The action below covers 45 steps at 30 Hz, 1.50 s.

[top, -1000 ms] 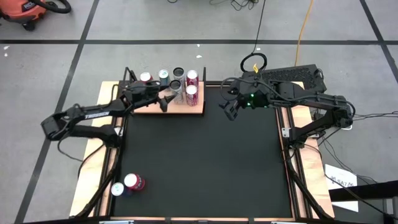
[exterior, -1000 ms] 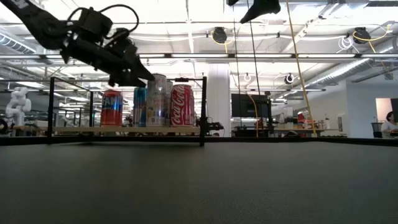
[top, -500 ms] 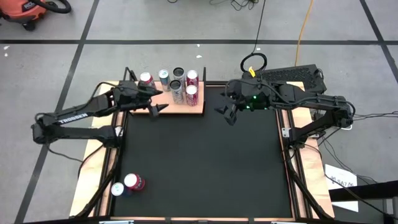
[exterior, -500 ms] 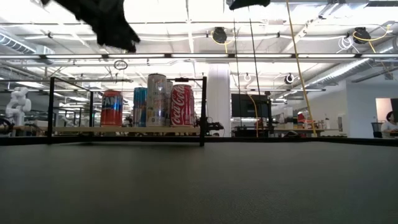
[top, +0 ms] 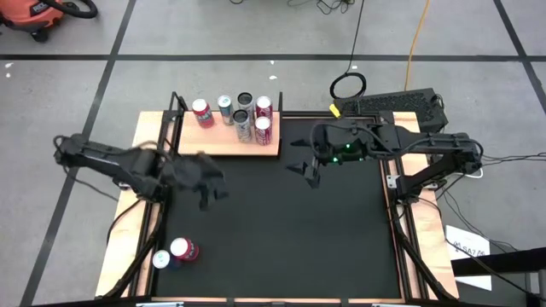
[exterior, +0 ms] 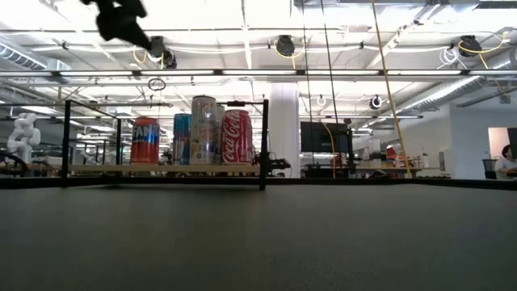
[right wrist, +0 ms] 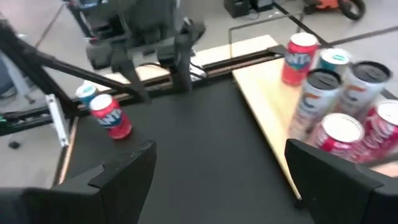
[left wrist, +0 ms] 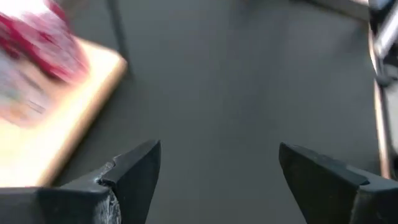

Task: Place canned beverage on shelf
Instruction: Put the blue soda can on the shelf aligned with the other blue soda can

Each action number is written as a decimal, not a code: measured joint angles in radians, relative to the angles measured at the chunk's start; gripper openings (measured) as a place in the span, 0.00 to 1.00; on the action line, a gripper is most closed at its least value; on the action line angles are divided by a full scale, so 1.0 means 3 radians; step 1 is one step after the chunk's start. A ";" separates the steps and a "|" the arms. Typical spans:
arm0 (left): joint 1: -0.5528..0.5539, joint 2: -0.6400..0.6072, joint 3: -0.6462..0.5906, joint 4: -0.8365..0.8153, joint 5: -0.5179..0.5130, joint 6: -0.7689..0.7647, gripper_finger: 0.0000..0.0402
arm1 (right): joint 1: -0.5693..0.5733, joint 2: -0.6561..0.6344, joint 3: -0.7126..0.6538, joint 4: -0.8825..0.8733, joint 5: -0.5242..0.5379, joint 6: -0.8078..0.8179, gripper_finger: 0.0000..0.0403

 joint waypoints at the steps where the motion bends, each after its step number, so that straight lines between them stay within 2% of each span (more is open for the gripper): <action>1: -0.0145 0.0074 0.0000 -0.0044 -0.0001 -0.0129 0.81 | 0.0034 0.0013 0.0000 0.0037 0.0003 -0.0001 0.86; 8: -0.0945 0.0482 0.0043 -0.0189 0.0112 -0.1198 0.81 | 0.0229 0.0017 0.0000 0.0018 0.0021 0.0034 0.86; 14: -0.1301 0.0751 0.0428 -0.0845 0.0255 -0.2033 0.81 | 0.0317 0.0039 0.0001 0.0020 0.0028 0.0080 0.86; 21: -0.1486 0.0888 0.0773 -0.1412 0.1061 -0.2891 0.81 | 0.0391 0.0193 -0.0080 0.0086 0.0026 0.0177 0.86; 24: -0.1642 0.0887 0.0896 -0.1501 0.1227 -0.3181 0.81 | 0.0454 0.0276 -0.0126 0.0085 0.0025 0.0211 0.86; 27: -0.1902 0.0886 0.0955 -0.1573 0.1277 -0.3409 0.81 | 0.0536 0.0337 -0.0131 0.0100 0.0047 0.0213 0.86; 31: -0.2320 0.0908 0.0912 -0.1623 0.1323 -0.3779 0.81 | 0.0666 0.0336 -0.0131 0.0236 0.0276 0.0205 0.86; 35: -0.2651 0.0977 0.0889 -0.1628 0.1315 -0.4189 0.81 | 0.0716 0.0337 -0.0131 0.0362 0.0283 0.0178 0.86; 39: -0.2816 0.1070 0.0889 -0.1698 0.1140 -0.4524 0.81 | 0.0737 0.0340 -0.0131 0.0431 0.0275 0.0176 0.86; 45: -0.2859 0.1217 0.0888 -0.1841 0.1104 -0.4989 0.81 | 0.0735 0.0349 -0.0131 0.0547 0.0273 0.0188 0.86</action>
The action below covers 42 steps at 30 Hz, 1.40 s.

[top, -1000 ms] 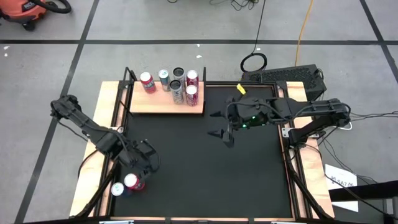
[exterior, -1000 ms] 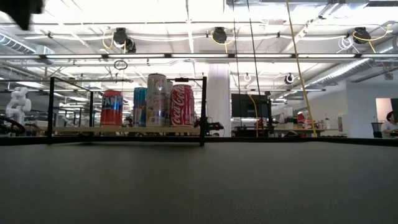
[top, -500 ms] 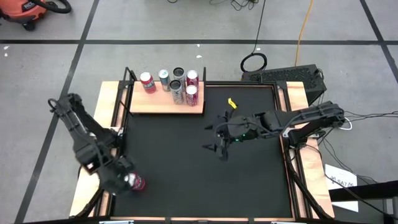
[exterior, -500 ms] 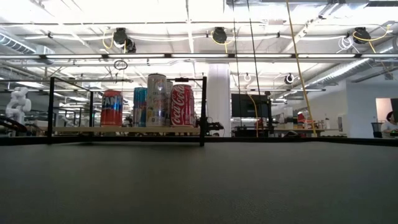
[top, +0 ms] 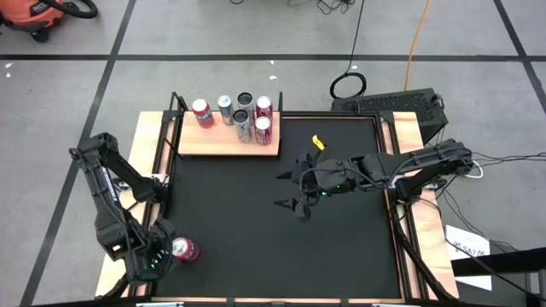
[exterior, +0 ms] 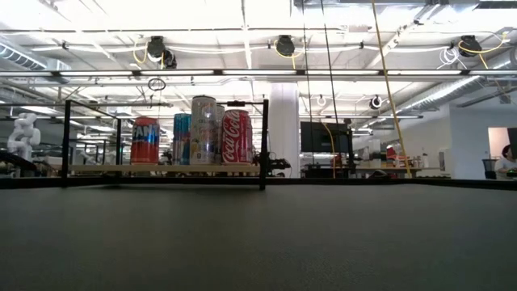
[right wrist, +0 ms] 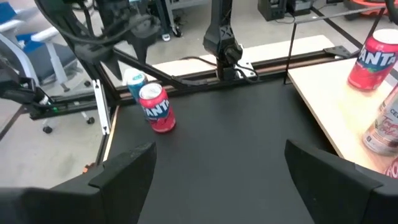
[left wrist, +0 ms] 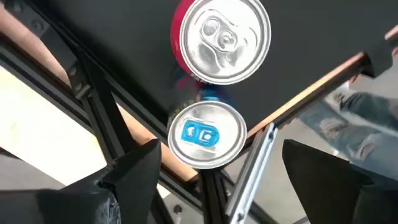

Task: Place canned beverage on shelf
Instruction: Put the blue soda can on the shelf aligned with the other blue soda can

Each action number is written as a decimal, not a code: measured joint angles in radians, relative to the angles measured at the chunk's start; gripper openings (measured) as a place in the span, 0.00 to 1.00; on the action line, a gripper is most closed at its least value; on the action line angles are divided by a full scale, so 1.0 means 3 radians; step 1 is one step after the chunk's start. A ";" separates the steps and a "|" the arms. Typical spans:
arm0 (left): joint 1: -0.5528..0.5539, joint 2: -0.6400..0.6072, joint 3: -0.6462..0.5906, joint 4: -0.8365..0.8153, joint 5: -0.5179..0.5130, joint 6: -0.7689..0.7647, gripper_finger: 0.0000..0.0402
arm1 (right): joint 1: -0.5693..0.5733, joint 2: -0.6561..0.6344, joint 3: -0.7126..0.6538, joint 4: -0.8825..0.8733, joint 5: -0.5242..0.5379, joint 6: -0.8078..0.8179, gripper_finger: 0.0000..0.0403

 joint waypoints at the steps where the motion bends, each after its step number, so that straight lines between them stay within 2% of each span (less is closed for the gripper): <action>1: 0.0000 0.0007 0.0000 0.0008 0.0001 -0.0053 0.81 | 0.0000 0.0000 0.0000 0.0019 0.0000 0.0010 0.86; 7: -0.0003 0.0023 -0.0019 0.0023 0.0036 -0.0358 0.81 | 0.0000 0.0000 0.0000 0.0044 -0.0011 0.0011 0.86; 12: -0.0014 0.0024 -0.0157 0.0075 0.0219 -0.0591 0.81 | 0.0000 0.0000 0.0000 0.0043 -0.0013 0.0060 0.86; 18: -0.0016 0.0024 -0.0339 0.0429 0.0210 -0.0593 0.81 | 0.0020 0.0000 0.0000 0.0038 -0.0014 0.0062 0.86; 30: -0.0015 0.0100 -0.0503 0.0520 0.0131 -0.0593 0.80 | 0.0022 0.0000 0.0001 0.0035 -0.0010 0.0052 0.86; 42: -0.0011 0.0095 -0.0504 0.0582 0.0212 -0.0293 0.53 | 0.0020 0.0001 0.0001 0.0029 -0.0006 0.0073 0.86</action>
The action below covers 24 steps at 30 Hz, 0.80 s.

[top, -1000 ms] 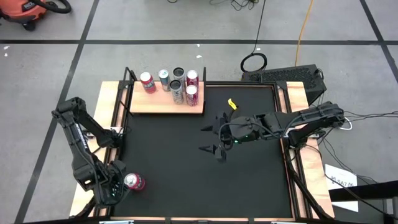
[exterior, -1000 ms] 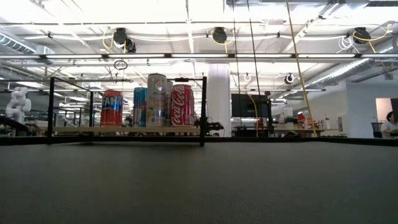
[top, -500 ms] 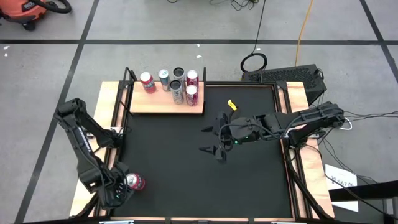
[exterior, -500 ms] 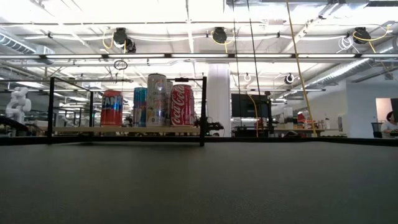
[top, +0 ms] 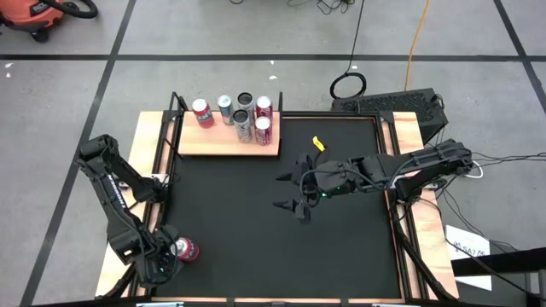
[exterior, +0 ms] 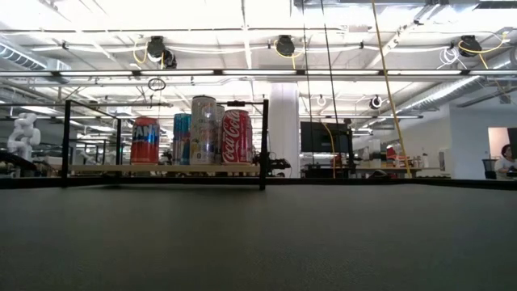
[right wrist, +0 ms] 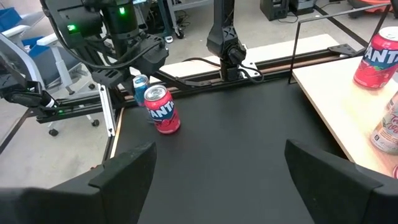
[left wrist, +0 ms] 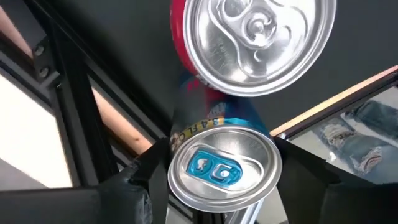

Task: Place canned beverage on shelf
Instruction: Put the blue soda can on the shelf aligned with the other blue soda can

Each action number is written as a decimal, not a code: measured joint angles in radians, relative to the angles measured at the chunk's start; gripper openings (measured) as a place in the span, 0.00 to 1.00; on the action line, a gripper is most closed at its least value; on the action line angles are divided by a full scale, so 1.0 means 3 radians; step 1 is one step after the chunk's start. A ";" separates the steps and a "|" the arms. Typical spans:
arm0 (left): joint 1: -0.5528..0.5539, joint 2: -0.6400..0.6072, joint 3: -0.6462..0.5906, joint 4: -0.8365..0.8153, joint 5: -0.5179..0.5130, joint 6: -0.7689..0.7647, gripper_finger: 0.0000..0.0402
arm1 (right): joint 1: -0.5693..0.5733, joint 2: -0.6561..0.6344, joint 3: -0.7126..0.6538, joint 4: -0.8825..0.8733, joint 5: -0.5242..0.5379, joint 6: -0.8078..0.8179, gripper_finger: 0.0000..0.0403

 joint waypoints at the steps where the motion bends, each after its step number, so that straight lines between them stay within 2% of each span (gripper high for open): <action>1: 0.0000 -0.0001 0.0014 -0.0011 0.0042 0.0036 0.52 | 0.0000 0.0000 0.0000 0.0000 -0.0001 0.0000 0.86; 6: -0.0004 -0.0001 0.0288 -0.0005 0.0184 0.0311 0.54 | 0.0000 0.0001 0.0000 0.0000 -0.0086 -0.0020 0.86; 10: 0.0001 -0.0001 0.0586 -0.0007 0.0161 0.0554 0.54 | 0.0001 0.0083 0.0005 0.0012 -0.0207 -0.0035 0.86; 13: 0.0025 -0.0005 0.0827 0.0075 0.0057 0.0876 0.54 | 0.0000 0.0192 0.0004 0.0102 -0.0462 -0.0036 0.86; 17: 0.0137 -0.0005 0.1104 0.0113 -0.0361 0.1293 0.54 | 0.0000 0.0410 0.0004 0.0524 -0.0820 0.0006 0.86; 21: 0.0348 -0.0005 0.1315 0.0117 -0.0830 0.1755 0.54 | 0.0000 0.0652 0.0003 0.1041 -0.1353 0.0194 0.86; 24: 0.0547 -0.0006 0.1398 0.0119 -0.1088 0.2184 0.54 | 0.0001 0.0784 0.0003 0.1296 -0.1575 0.0333 0.86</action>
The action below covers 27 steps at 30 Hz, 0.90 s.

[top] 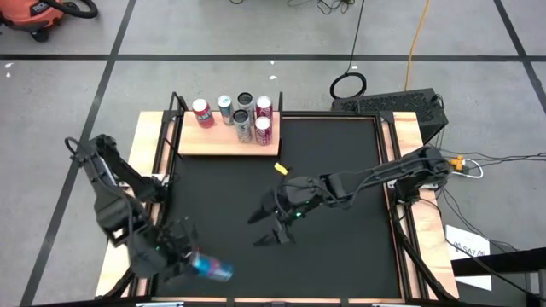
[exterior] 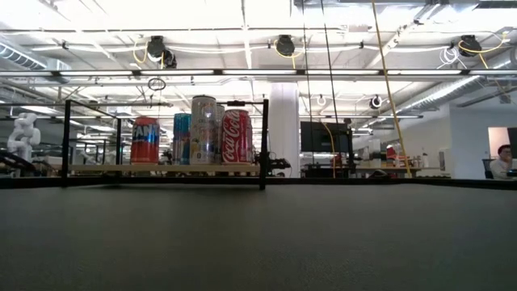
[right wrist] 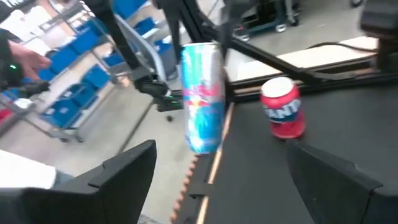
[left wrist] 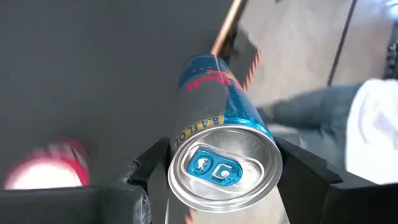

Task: Place canned beverage on shelf
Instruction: Put the blue soda can on the shelf aligned with the other blue soda can

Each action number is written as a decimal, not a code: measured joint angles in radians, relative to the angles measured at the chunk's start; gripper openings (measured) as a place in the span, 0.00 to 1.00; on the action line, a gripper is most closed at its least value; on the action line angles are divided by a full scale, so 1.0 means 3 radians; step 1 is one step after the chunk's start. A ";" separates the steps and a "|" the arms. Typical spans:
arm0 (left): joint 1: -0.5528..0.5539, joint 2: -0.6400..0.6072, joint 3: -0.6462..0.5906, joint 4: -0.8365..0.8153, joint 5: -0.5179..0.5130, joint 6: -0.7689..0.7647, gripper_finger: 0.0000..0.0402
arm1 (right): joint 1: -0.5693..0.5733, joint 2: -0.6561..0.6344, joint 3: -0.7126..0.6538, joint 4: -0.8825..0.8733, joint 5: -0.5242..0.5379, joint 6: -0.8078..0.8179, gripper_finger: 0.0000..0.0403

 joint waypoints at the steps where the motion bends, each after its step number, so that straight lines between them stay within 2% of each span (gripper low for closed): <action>1: 0.0068 0.0000 0.0013 -0.0001 -0.0052 0.0149 0.54 | 0.0000 0.0033 0.0000 0.0062 -0.0040 0.0037 0.86; 5: 0.0356 0.0001 0.0034 0.0021 -0.0213 0.0815 0.54 | -0.0004 0.0123 0.0000 0.0160 -0.0179 0.0132 0.86; 10: 0.0691 0.0001 0.0034 0.0105 -0.0321 0.1737 0.54 | -0.0009 0.0153 0.0000 0.0155 -0.0158 0.0143 0.86; 15: 0.0994 0.0003 0.0034 0.0304 -0.0319 0.2438 0.54 | -0.0023 0.0153 0.0000 0.0098 0.0277 0.0015 0.86; 18: 0.1107 0.0003 0.0034 0.0435 -0.0308 0.2752 0.54 | -0.0060 0.0153 0.0000 0.0026 0.0349 -0.0013 0.86; 23: 0.1247 0.0003 0.0035 0.0493 -0.0293 0.3100 0.54 | -0.0102 0.0153 0.0000 -0.0155 0.0183 -0.0065 0.85; 27: 0.1318 0.0003 0.0035 0.0492 -0.0290 0.3262 0.54 | -0.0128 0.0153 0.0000 -0.0240 0.0099 -0.0095 0.80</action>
